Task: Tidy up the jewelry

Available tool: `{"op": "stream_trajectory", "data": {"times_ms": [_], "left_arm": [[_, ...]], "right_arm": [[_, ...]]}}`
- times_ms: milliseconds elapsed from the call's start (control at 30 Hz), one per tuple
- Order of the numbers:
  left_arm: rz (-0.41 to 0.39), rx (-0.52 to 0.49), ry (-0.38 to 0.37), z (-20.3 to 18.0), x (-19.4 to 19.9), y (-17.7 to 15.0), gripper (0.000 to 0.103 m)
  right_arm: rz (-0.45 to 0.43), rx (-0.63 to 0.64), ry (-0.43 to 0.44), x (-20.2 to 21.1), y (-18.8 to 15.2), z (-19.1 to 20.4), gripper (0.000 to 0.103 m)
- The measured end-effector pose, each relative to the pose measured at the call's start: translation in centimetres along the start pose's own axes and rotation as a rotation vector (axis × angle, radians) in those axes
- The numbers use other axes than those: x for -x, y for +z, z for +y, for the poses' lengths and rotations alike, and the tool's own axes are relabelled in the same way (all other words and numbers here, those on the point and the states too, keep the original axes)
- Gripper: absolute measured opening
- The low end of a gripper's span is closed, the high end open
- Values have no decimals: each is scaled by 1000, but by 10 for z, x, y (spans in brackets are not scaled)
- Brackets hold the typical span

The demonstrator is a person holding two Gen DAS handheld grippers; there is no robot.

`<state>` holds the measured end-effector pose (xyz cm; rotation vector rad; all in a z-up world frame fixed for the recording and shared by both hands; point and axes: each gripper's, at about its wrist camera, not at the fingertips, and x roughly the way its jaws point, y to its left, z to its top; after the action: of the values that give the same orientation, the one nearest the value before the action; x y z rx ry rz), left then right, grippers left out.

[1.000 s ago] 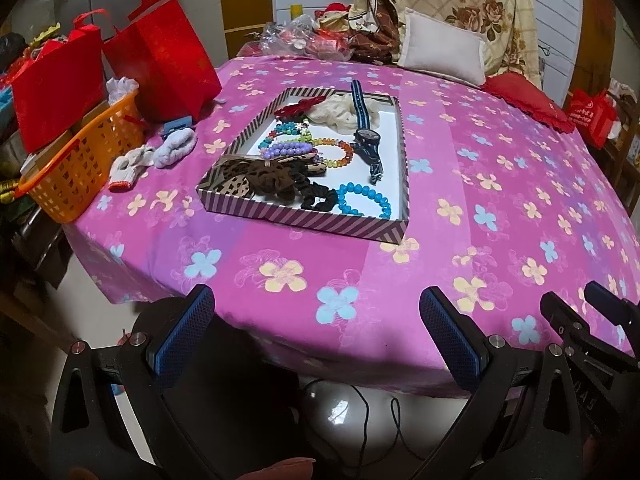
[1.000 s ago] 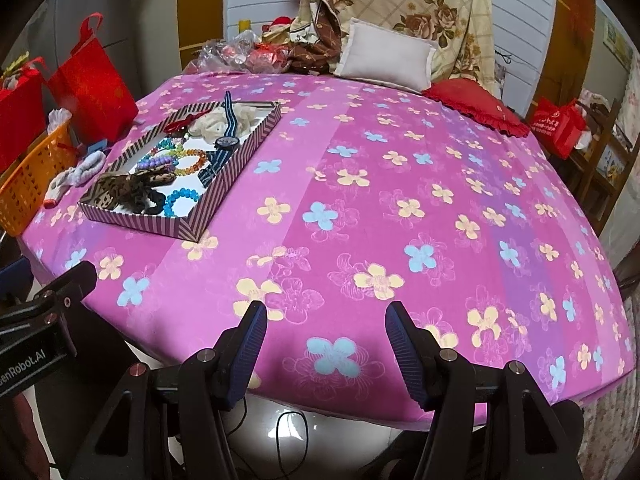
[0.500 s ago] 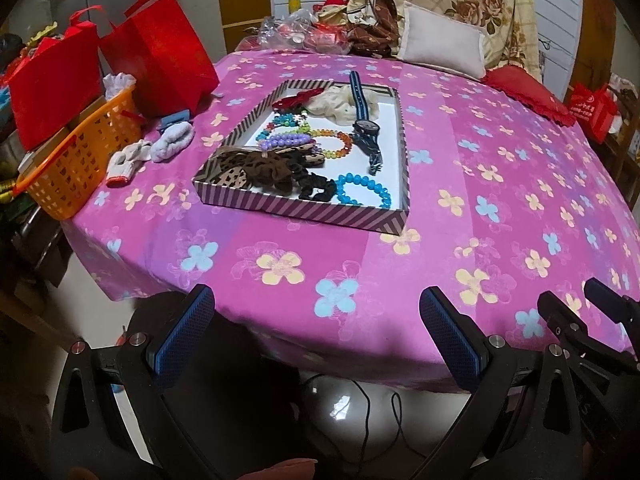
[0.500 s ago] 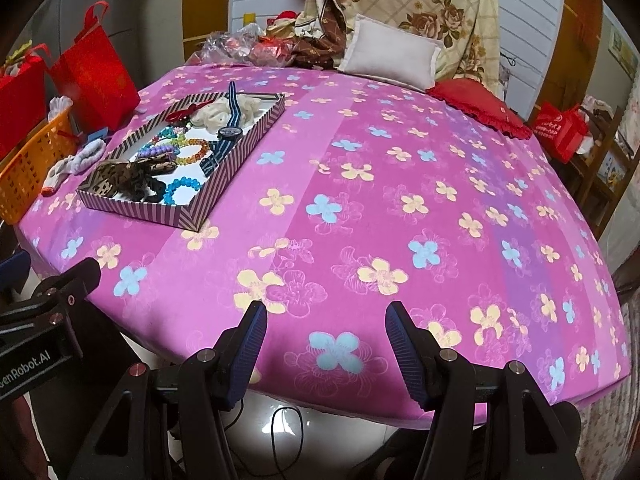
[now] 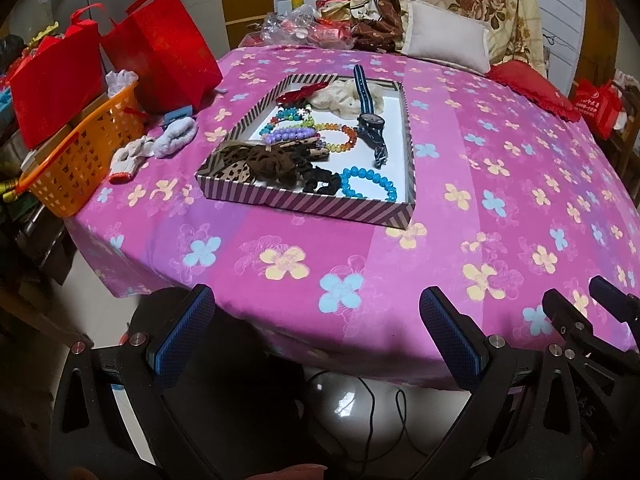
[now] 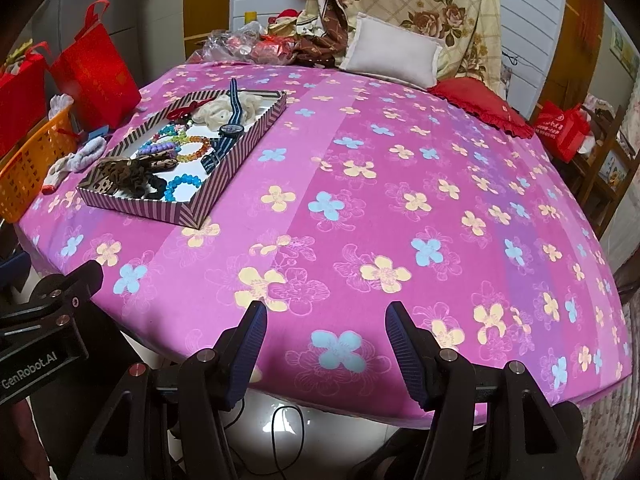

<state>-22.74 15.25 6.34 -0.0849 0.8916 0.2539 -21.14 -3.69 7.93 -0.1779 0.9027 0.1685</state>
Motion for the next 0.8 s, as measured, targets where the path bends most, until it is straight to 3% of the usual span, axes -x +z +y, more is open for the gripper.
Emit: {"op": "stream_trajectory", "data": {"times_ms": [800], "left_arm": [[18, -10, -14, -4, -6, -1, 103]], "right_arm": [[-8, 4, 6, -1, 1, 3, 59]]}}
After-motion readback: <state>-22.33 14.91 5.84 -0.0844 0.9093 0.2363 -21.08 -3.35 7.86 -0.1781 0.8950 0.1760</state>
